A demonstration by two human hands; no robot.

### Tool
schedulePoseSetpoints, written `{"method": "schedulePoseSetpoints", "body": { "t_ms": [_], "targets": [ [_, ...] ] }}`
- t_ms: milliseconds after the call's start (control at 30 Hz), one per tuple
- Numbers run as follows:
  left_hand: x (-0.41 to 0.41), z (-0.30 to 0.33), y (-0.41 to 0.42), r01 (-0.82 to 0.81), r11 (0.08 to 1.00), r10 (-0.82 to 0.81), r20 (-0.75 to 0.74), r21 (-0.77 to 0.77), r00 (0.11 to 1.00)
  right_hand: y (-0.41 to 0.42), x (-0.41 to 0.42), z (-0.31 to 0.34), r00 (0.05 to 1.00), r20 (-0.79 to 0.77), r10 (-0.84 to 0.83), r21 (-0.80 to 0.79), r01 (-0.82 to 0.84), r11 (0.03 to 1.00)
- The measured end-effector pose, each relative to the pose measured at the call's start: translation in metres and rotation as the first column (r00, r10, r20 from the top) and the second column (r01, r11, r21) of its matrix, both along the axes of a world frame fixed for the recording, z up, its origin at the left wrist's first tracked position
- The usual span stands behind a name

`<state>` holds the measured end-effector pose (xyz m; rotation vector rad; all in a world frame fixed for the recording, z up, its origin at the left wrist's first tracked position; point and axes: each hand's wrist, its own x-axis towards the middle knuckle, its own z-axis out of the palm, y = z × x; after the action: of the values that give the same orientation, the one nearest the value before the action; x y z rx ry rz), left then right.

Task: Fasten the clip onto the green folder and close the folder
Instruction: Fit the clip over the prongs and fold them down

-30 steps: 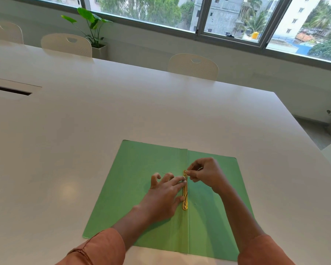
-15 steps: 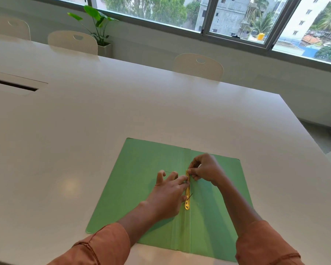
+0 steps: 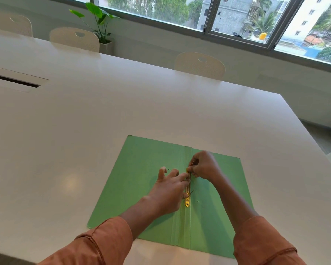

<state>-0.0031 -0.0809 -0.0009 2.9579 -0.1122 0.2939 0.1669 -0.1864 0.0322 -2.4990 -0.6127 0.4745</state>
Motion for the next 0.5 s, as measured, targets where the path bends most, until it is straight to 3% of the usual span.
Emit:
{"method": "schedulePoseSetpoints", "body": {
  "t_ms": [500],
  "targets": [
    [0.003,0.0,0.0,0.016,1.0,-0.016,0.016,0.012,1.0,0.004,-0.006,0.014,0.992,0.085,0.096,-0.113,-0.086,0.99]
  ]
}}
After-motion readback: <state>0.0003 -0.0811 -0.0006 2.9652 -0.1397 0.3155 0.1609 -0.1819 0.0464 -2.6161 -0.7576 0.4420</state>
